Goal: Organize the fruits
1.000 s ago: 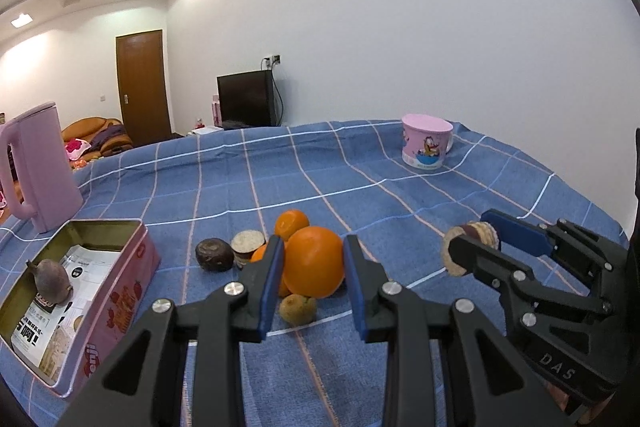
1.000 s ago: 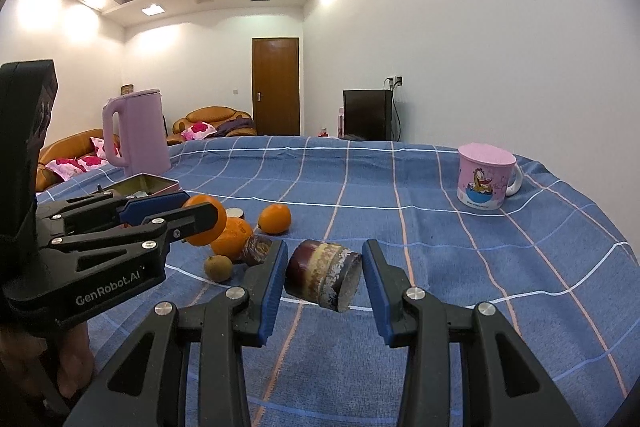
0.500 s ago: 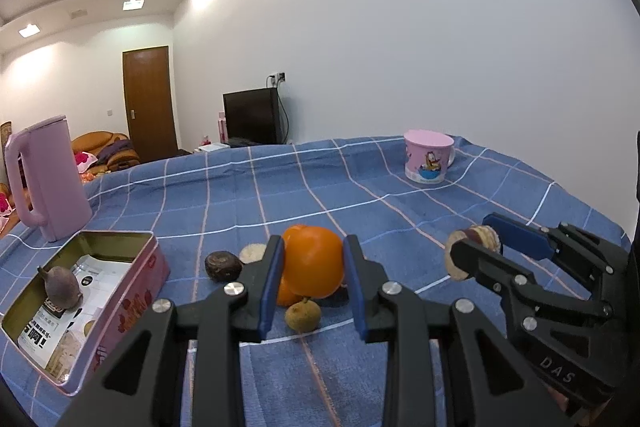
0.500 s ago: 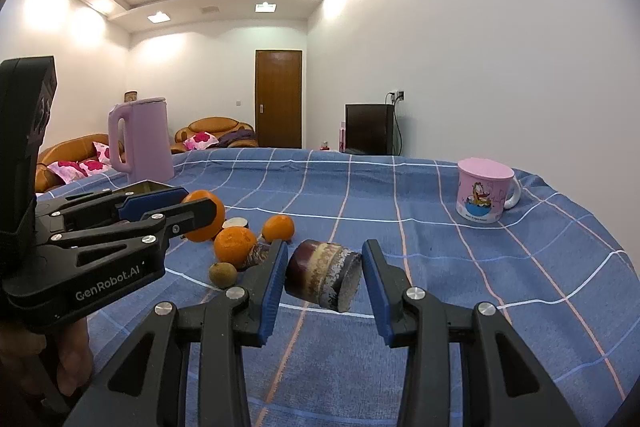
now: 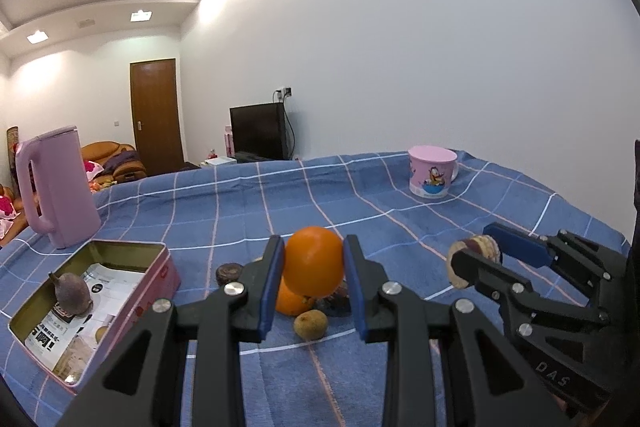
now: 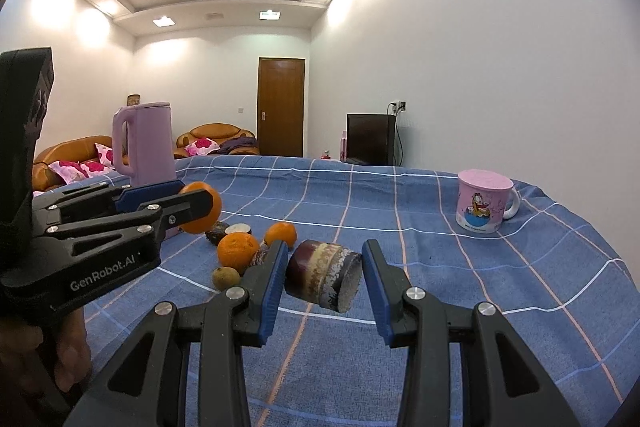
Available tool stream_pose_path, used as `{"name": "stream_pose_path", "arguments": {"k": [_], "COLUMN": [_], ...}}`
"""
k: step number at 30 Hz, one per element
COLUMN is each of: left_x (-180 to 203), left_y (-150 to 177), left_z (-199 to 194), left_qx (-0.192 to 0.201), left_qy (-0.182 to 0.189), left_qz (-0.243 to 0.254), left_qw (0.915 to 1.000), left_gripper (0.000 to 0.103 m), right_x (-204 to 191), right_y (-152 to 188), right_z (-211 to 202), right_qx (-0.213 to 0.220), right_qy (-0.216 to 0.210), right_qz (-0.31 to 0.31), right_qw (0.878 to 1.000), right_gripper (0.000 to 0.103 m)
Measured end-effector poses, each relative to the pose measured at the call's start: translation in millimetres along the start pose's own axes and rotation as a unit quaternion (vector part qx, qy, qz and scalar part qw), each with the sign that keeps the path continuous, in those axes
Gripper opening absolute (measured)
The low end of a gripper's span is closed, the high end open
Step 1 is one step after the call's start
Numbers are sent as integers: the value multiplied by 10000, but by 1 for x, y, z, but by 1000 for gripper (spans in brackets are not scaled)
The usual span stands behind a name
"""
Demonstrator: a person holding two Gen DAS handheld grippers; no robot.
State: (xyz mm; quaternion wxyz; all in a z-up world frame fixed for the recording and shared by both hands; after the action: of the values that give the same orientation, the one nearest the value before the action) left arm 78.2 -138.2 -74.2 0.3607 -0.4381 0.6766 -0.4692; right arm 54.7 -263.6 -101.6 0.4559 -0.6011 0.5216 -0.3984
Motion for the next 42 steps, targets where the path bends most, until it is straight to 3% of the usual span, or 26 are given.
{"name": "stream_pose_path", "arguments": {"k": [7,21,42], "left_x": [-19,-89,-197], "left_y": [-2,4,30], "left_z": [-5,-14,-23], "left_qx": [-51,-318,-718], "left_qy": [-58,-709,-1600], "left_qz": [-192,-466,-936], "left_qw": [9998,9959,9800], "left_gripper": [32,32,32], "right_x": [-8,-70,-182], "right_y": [-6,-36,-61], "right_z": [7,38,87], "right_qx": [-132,-246,-467], "right_qy": [-102,-779,-1626], "right_qz": [-3,-203,-796], "right_qw": [9999,9965,9824], "right_gripper": [41,41,41]}}
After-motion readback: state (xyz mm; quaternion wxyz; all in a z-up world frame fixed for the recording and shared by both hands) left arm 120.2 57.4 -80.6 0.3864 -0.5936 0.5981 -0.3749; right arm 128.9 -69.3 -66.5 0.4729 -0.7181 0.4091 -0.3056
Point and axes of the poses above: each gripper's, at about its wrist camera, not at the fingertips, and z roughly the way its jaws point, x to its right, y to its underside, the point moved 10 cm from there along z, roughly the way its jaws point, and after that the axes turned 3 degrees about z, right-handed, at the moved point
